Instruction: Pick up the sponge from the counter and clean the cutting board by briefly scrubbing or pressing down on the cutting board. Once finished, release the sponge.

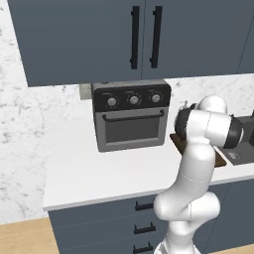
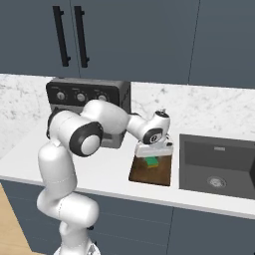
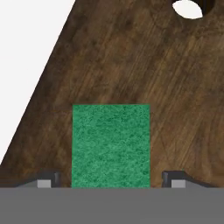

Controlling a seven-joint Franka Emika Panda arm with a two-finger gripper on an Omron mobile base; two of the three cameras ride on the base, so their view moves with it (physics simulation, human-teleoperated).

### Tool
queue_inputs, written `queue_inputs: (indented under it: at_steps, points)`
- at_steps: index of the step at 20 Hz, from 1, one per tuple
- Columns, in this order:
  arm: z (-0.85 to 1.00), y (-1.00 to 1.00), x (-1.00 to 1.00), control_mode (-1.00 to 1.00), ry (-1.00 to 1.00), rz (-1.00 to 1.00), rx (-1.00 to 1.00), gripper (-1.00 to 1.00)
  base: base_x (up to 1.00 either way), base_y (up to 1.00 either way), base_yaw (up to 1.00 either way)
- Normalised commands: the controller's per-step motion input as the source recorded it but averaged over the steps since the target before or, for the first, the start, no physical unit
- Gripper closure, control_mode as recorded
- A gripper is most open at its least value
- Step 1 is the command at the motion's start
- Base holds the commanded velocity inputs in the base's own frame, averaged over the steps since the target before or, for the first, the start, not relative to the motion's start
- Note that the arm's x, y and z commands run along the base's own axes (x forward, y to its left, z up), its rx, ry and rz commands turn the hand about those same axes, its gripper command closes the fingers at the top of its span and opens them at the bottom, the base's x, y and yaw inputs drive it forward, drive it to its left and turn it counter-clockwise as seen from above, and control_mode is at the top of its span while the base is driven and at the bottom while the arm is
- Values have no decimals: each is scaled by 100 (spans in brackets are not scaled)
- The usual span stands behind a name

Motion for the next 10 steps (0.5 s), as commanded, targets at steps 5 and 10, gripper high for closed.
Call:
queue_inputs:
  at_steps: [5,10]
  points:
    - [47,3,-7,-100,-2,-2,-4,-100,0,0,0]
    - [71,1,-73,-100,-11,-4,-2,-100,0,0,0]
